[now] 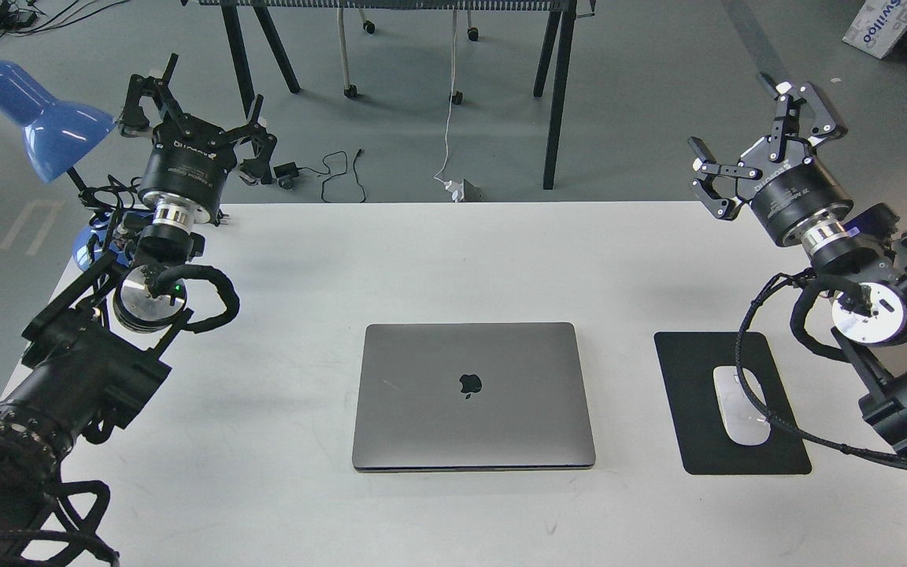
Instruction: Close notebook with right arm
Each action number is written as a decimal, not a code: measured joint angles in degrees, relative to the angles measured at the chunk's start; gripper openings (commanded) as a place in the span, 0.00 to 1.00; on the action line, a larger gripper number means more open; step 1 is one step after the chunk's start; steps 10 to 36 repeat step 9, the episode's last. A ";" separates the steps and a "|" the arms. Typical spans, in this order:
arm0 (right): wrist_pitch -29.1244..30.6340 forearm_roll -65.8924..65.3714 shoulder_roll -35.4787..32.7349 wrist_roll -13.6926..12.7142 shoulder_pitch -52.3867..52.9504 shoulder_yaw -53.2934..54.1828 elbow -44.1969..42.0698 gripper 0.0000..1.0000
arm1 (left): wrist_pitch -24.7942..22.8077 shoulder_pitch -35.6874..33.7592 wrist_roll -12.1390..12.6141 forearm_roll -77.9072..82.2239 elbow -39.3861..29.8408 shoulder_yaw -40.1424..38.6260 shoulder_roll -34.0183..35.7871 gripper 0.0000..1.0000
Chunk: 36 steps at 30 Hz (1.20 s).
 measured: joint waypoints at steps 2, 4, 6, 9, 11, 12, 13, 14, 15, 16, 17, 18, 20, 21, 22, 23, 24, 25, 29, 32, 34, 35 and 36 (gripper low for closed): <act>0.23 1.25 0.51 0.01 1.61 -0.09 -2.69 1.00 | 0.00 0.00 0.00 0.00 0.00 0.00 0.00 1.00; 0.30 1.64 1.43 0.01 2.92 -0.57 -4.94 1.00 | 0.00 0.00 0.00 0.00 0.00 0.00 0.00 1.00; 0.11 1.75 2.06 0.03 3.79 -0.72 -6.19 1.00 | 0.00 0.00 0.00 0.00 0.00 0.00 0.00 1.00; -0.17 1.96 2.24 0.09 4.18 -0.21 -6.75 1.00 | 0.00 0.00 0.00 0.00 0.00 0.00 0.00 1.00; -0.17 1.96 2.24 0.09 4.18 -0.21 -6.75 1.00 | 0.00 0.00 0.00 0.00 0.00 0.00 0.00 1.00; -0.17 1.96 2.24 0.09 4.18 -0.21 -6.75 1.00 | 0.00 0.00 0.00 0.00 0.00 0.00 0.00 1.00; -0.17 1.96 2.24 0.09 4.18 -0.21 -6.75 1.00 | 0.00 0.00 0.00 0.00 0.00 0.00 0.00 1.00; -0.17 1.96 2.24 0.09 4.18 -0.21 -6.75 1.00 | 0.00 0.00 0.00 0.00 0.00 0.00 0.00 1.00; -0.17 1.96 2.24 0.09 4.18 -0.21 -6.75 1.00 | 0.00 0.00 0.00 0.00 0.00 0.00 0.00 1.00; -0.17 1.96 2.24 0.09 4.18 -0.21 -6.75 1.00 | 0.00 0.00 0.00 0.00 0.00 0.00 0.00 1.00; -0.17 1.96 2.24 0.09 4.18 -0.21 -6.75 1.00 | 0.00 0.00 0.00 0.00 0.00 0.00 0.00 1.00; -0.17 1.96 2.24 0.09 4.18 -0.21 -6.75 1.00 | 0.00 0.00 0.00 0.00 0.00 0.00 0.00 1.00; -0.17 1.96 2.24 0.09 4.18 -0.21 -6.75 1.00 | 0.00 0.00 0.00 0.00 0.00 0.00 0.00 1.00; -0.17 1.96 2.24 0.09 4.18 -0.21 -6.75 1.00 | 0.00 0.00 0.00 0.00 0.00 0.00 0.00 1.00; -0.17 1.96 2.24 0.09 4.18 -0.21 -6.75 1.00 | 0.00 0.00 0.00 0.00 0.00 0.00 0.00 1.00; -0.17 1.96 2.24 0.09 4.18 -0.21 -6.75 1.00 | 0.00 0.00 0.00 0.00 0.00 0.00 0.00 1.00; -0.17 1.96 2.24 0.09 4.18 -0.21 -6.75 1.00 | 0.00 0.00 0.00 0.00 0.00 0.00 0.00 1.00; -0.17 1.96 2.24 0.09 4.18 -0.21 -6.75 1.00 | 0.00 0.00 0.00 0.00 0.00 0.00 0.00 1.00; -0.17 1.96 2.24 0.09 4.18 -0.21 -6.75 1.00 | 0.00 0.00 0.00 0.00 0.00 0.00 0.00 1.00; -0.17 1.96 2.24 0.09 4.18 -0.21 -6.75 1.00 | 0.00 0.00 0.00 0.00 0.00 0.00 0.00 1.00; -0.17 1.96 2.24 0.09 4.18 -0.21 -6.75 1.00 | 0.00 0.00 0.00 0.00 0.00 0.00 0.00 1.00; -0.17 1.96 2.24 0.09 4.18 -0.21 -6.75 1.00 | 0.00 0.00 0.00 0.00 0.00 0.00 0.00 1.00; -0.17 1.96 2.24 0.09 4.18 -0.21 -6.75 1.00 | 0.00 0.00 0.00 0.00 0.00 0.00 0.00 1.00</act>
